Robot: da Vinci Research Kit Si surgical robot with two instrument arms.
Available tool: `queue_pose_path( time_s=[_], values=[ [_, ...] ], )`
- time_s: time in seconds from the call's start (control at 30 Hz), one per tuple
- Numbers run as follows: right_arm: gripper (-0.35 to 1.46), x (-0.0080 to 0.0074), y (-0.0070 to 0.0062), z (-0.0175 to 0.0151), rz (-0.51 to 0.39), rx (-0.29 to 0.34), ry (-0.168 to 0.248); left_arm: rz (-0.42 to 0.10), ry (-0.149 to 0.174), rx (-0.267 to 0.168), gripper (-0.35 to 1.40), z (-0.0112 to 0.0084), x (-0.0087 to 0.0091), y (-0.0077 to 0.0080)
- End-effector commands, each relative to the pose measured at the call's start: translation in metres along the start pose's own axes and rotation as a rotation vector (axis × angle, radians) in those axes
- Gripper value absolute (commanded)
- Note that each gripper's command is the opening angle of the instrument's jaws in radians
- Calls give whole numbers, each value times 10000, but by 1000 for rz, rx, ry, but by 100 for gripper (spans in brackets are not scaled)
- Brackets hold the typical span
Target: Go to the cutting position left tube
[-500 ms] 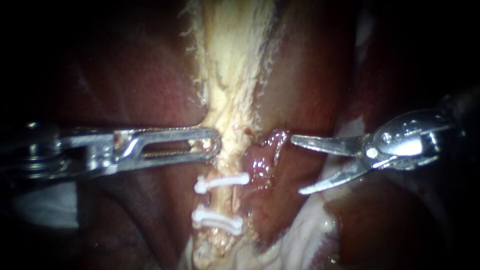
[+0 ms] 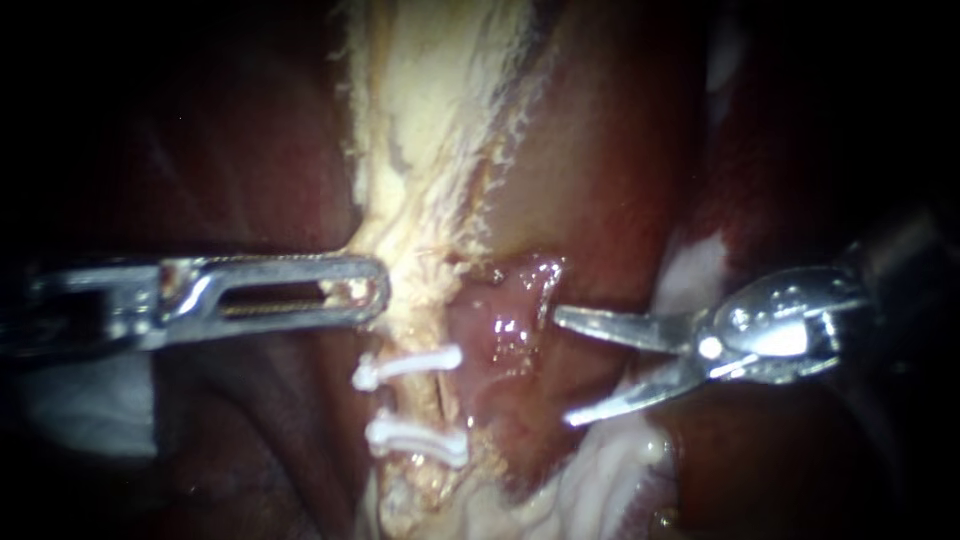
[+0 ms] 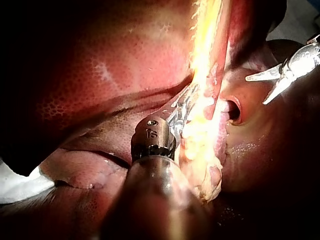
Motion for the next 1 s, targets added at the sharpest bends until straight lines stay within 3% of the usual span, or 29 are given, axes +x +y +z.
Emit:
queue_pose_path(
  time_s=[0.03,0.47,0.67,1.0],
  values=[
    [143,-3,0,6,8,13,-4,-1,-4,1,-35,-2,-2,1],
    [143,-17,0,83,107,115,4,-4,-13,2,-35,-13,-2,-4],
    [143,-24,7,108,117,121,-1,-5,-16,3,-35,-16,0,-8],
    [143,-36,20,120,137,118,-11,-7,-19,4,-35,-19,3,-14]
  ],
)
